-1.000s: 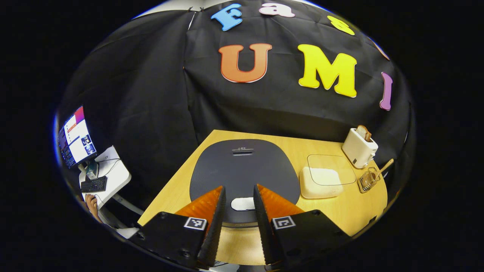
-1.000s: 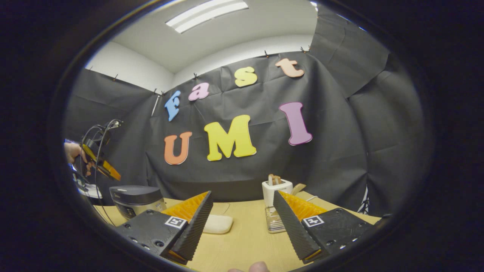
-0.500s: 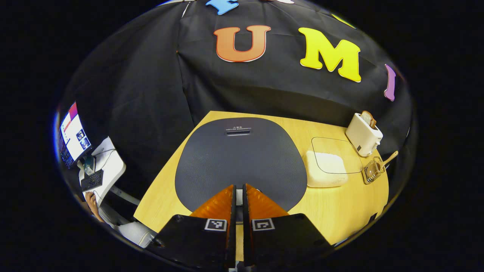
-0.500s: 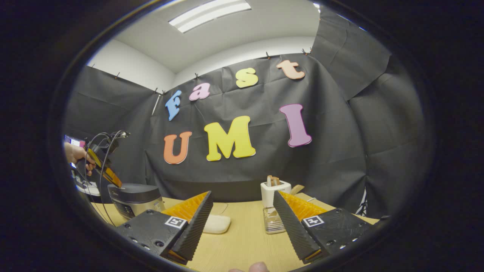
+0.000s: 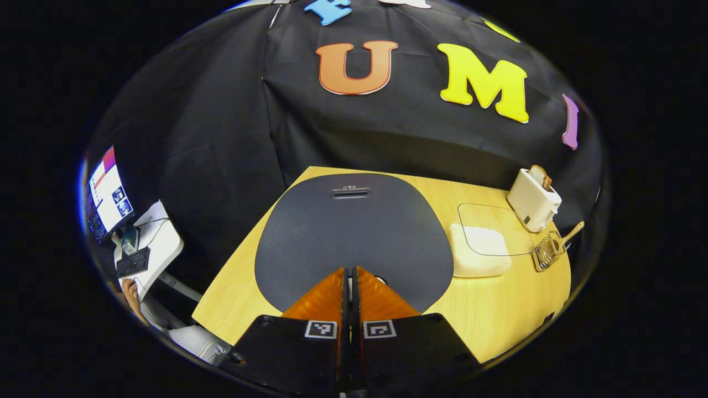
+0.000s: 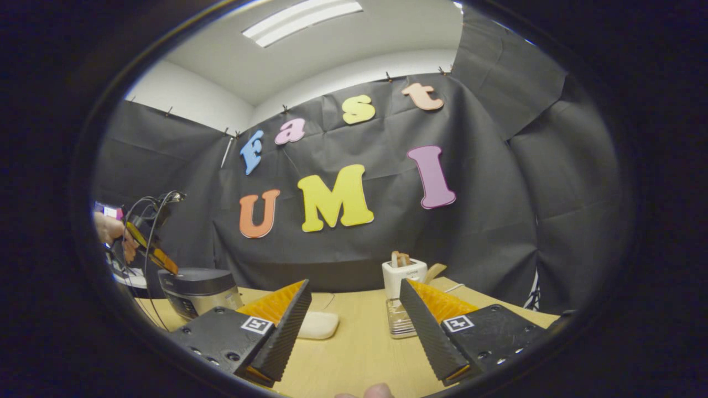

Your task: Close the left gripper, press the button to open the rice cooker; take a wooden spoon from the chopstick holder with the right hand, scoop a spoonful of rice and pour it into the rice cooker, then put the wooden spoon back into the chopstick holder.

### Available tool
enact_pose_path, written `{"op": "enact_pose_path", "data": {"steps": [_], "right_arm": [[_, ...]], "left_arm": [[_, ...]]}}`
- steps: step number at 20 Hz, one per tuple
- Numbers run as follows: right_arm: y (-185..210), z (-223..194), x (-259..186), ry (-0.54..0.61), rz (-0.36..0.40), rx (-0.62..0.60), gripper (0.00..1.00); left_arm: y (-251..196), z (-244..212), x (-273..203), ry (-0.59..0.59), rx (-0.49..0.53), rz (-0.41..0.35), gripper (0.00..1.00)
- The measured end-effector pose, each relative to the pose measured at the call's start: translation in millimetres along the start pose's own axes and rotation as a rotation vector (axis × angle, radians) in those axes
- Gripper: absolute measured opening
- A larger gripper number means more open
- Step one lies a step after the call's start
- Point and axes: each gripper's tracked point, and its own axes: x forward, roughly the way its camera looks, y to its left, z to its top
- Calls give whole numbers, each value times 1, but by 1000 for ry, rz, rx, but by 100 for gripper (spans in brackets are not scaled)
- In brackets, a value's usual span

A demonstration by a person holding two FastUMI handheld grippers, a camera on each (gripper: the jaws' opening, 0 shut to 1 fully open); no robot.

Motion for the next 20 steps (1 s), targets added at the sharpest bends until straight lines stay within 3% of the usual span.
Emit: {"op": "enact_pose_path", "data": {"steps": [4,8,10,14,20], "right_arm": [[-5,14,-5,-35,-19,-20,95],[-12,18,-10,-37,-41,-15,95],[-14,20,-12,-33,-44,-19,95],[-19,30,-15,-49,-56,-39,95],[-32,36,-17,-47,-83,-75,95]], "left_arm": [[0,11,-7,-17,19,20,4],[-1,57,-24,-204,54,37,5],[9,80,-44,-295,64,68,37],[6,119,-75,-443,-18,18,100],[-5,118,-111,-590,22,-26,100]]}}
